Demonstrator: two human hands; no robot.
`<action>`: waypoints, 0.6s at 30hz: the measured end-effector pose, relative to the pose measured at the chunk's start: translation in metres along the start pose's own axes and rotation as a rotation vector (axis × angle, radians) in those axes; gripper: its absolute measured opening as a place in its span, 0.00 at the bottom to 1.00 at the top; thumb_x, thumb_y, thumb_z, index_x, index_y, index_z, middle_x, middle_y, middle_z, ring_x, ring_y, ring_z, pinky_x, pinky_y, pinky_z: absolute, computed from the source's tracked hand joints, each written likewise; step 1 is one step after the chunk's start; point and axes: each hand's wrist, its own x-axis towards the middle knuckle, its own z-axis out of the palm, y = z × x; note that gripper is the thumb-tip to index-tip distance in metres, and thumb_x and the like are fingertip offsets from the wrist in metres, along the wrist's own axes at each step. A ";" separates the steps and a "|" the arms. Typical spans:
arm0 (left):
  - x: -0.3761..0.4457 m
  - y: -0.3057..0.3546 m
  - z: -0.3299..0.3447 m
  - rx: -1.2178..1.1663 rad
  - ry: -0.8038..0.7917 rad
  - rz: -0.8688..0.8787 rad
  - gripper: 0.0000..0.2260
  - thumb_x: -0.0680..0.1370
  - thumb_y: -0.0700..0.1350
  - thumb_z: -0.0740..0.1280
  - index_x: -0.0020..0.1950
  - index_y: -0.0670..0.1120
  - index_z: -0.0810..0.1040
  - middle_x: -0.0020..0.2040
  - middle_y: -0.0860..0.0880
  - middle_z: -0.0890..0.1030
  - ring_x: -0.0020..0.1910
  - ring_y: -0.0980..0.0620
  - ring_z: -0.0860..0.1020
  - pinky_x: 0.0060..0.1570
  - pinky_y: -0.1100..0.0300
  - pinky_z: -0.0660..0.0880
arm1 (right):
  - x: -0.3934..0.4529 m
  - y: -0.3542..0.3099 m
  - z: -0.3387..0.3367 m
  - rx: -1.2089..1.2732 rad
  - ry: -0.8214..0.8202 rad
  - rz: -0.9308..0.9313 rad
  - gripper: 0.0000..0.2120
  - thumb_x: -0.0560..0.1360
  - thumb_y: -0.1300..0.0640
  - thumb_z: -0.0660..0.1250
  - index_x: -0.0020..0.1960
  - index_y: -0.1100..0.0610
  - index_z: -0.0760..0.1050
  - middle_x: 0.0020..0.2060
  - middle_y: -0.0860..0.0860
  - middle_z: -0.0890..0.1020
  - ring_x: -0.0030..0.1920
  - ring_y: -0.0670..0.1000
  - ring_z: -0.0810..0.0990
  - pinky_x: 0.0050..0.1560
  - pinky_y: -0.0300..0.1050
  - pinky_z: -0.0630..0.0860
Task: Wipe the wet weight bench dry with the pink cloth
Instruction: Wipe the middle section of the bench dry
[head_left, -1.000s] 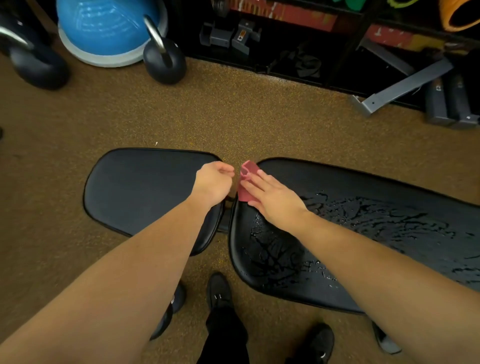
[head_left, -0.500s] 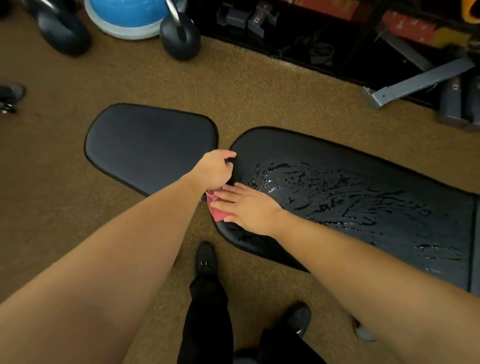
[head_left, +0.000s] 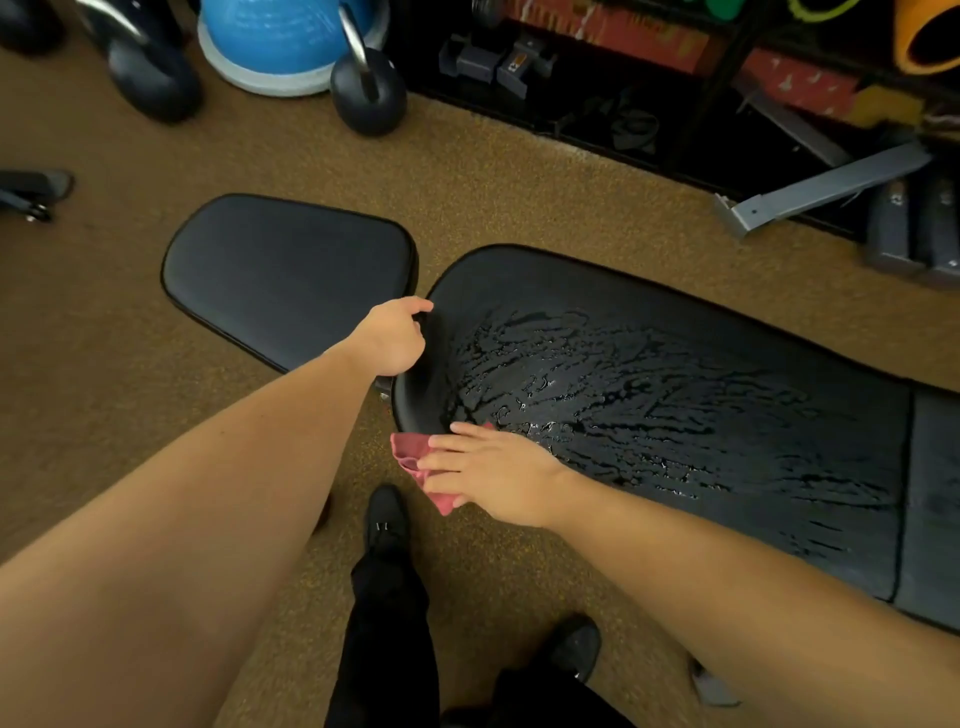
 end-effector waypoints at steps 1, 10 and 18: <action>-0.003 -0.002 -0.001 -0.006 0.013 -0.007 0.22 0.83 0.37 0.54 0.77 0.48 0.67 0.72 0.42 0.72 0.60 0.43 0.78 0.51 0.60 0.71 | -0.006 0.000 0.002 0.013 0.004 -0.007 0.21 0.79 0.60 0.68 0.72 0.52 0.73 0.74 0.51 0.72 0.78 0.55 0.62 0.79 0.51 0.44; -0.021 -0.038 0.006 -0.123 -0.015 -0.047 0.23 0.81 0.34 0.56 0.76 0.45 0.70 0.73 0.46 0.72 0.71 0.46 0.71 0.62 0.62 0.68 | -0.028 0.022 -0.054 0.613 0.438 0.451 0.15 0.83 0.59 0.62 0.68 0.50 0.75 0.61 0.43 0.79 0.61 0.40 0.75 0.63 0.31 0.67; -0.036 -0.069 0.004 -0.719 0.082 -0.133 0.22 0.81 0.28 0.52 0.72 0.39 0.71 0.68 0.43 0.75 0.64 0.44 0.76 0.69 0.52 0.71 | 0.049 0.038 -0.072 0.319 0.391 0.526 0.16 0.83 0.51 0.63 0.68 0.56 0.74 0.62 0.54 0.77 0.63 0.53 0.73 0.64 0.44 0.66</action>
